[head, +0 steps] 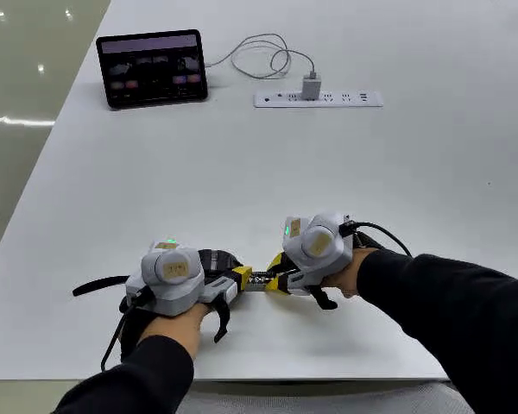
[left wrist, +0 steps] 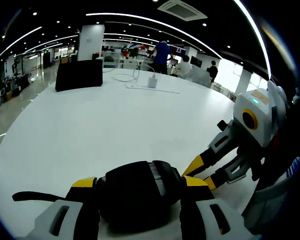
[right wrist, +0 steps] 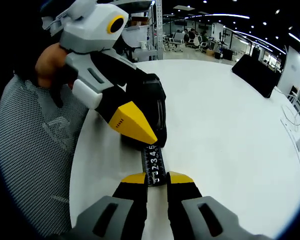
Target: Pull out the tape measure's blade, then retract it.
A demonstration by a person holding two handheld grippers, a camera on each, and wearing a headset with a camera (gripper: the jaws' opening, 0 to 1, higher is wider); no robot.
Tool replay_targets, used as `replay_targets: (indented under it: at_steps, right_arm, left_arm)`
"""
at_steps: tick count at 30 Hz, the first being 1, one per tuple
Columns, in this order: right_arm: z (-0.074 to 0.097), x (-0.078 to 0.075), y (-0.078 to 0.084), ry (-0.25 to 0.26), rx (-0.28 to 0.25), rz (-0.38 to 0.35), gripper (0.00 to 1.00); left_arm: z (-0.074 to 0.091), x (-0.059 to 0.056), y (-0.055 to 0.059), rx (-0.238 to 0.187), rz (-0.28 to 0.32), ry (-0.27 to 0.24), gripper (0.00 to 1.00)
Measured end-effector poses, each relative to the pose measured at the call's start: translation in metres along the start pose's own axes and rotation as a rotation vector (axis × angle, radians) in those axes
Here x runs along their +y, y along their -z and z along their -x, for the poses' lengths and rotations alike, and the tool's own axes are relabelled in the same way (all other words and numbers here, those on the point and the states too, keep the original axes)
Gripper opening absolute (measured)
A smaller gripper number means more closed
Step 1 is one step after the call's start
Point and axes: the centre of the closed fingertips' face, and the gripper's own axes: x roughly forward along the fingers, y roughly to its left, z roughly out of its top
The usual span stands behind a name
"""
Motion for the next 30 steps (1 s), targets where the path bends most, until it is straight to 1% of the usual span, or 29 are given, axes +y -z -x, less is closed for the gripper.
replay_targets:
  at_steps: [1,9,21,26,30]
  right_arm:
    - [0.0,0.0,0.0,-0.003,0.0,-0.01,0.09]
    - [-0.005,0.001,-0.005,-0.009,-0.009,0.004,0.1]
    - [-0.012,0.001,-0.013,-0.014,-0.02,0.002,0.1]
    - [-0.014,0.002,-0.017,-0.015,-0.041,-0.013,0.1]
    - [-0.016,0.003,-0.019,-0.015,-0.037,-0.011,0.1]
  left_arm:
    - [0.0,0.0,0.0,-0.001,0.0,0.0,0.61]
    - [0.0,0.0,0.0,-0.002,0.002,0.001,0.61]
    - [0.0,0.0,0.001,-0.002,0.006,0.001,0.61]
    - [0.001,0.0,0.001,-0.001,0.01,0.0,0.61]
    - [0.0,0.0,0.001,0.0,0.01,0.001,0.61]
